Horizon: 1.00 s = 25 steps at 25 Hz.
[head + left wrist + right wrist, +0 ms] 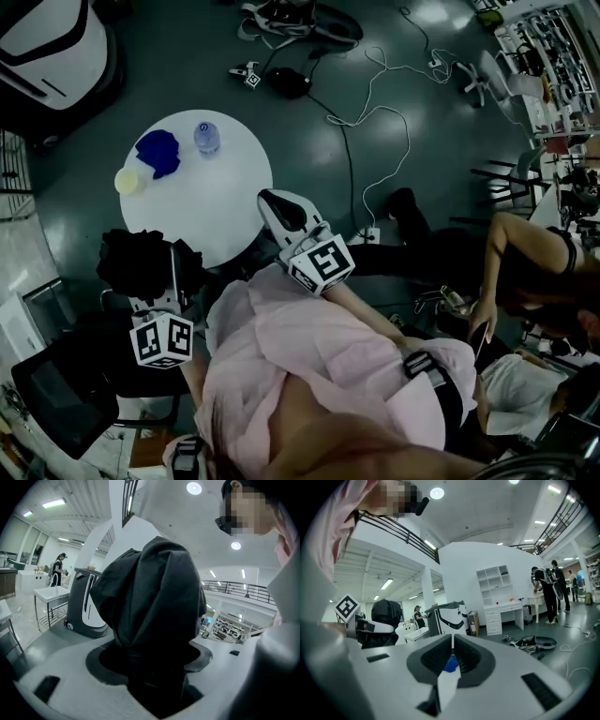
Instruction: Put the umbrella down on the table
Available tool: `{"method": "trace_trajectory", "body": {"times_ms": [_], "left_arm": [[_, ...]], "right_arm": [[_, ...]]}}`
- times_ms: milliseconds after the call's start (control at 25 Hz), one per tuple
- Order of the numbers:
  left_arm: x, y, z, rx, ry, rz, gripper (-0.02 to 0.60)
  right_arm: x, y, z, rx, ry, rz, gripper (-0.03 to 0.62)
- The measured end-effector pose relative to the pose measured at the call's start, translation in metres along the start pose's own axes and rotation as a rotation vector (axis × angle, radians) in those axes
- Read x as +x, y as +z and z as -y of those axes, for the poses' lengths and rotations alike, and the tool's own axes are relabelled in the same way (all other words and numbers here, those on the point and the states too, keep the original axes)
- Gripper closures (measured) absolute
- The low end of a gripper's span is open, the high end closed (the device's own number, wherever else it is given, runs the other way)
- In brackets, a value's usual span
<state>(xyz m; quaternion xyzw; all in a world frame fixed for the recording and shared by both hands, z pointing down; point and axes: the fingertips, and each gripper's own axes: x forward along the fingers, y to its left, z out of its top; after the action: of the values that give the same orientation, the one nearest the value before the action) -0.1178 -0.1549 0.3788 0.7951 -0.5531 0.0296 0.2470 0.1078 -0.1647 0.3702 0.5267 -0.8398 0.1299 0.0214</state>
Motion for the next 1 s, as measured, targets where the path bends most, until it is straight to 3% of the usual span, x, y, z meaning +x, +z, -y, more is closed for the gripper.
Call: {"method": "trace_trajectory", "body": {"times_ms": [240, 480, 720, 1000], "left_arm": [[-0.003, -0.002, 0.0, 0.014, 0.006, -0.044, 0.265], [0.005, 0.013, 0.001, 0.079, -0.014, -0.087, 0.265], [0.033, -0.005, -0.031, 0.206, 0.001, -0.24, 0.265], [0.086, -0.081, -0.05, 0.274, -0.069, -0.497, 0.265]], "right_arm": [[0.001, -0.001, -0.006, 0.023, 0.012, -0.017, 0.56], [0.0, 0.028, -0.002, 0.017, -0.014, 0.027, 0.56], [0.023, 0.015, 0.01, 0.031, -0.092, -0.005, 0.56], [0.036, 0.012, 0.014, 0.042, -0.133, -0.03, 0.56]]}}
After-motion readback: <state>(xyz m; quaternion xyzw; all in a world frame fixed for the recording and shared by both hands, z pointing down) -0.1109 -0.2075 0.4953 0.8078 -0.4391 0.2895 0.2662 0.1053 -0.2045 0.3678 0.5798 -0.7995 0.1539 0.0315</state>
